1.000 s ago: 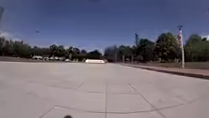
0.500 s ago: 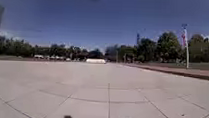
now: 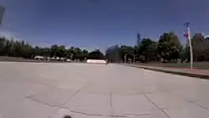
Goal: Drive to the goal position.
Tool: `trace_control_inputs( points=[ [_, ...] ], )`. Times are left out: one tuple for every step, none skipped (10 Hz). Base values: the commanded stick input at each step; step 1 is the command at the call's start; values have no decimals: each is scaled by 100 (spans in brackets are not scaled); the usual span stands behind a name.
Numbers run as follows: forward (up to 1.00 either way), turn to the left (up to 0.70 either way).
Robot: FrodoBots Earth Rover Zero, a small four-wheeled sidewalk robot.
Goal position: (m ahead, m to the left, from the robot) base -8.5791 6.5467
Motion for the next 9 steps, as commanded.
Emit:
trace_control_inputs(
  points=[
    [85, 4],
    [85, 4],
    [85, 4],
    [85, 4],
    [85, 4],
    [85, 4],
    [85, 4],
    [85, 4],
    [85, 4]
  ],
)
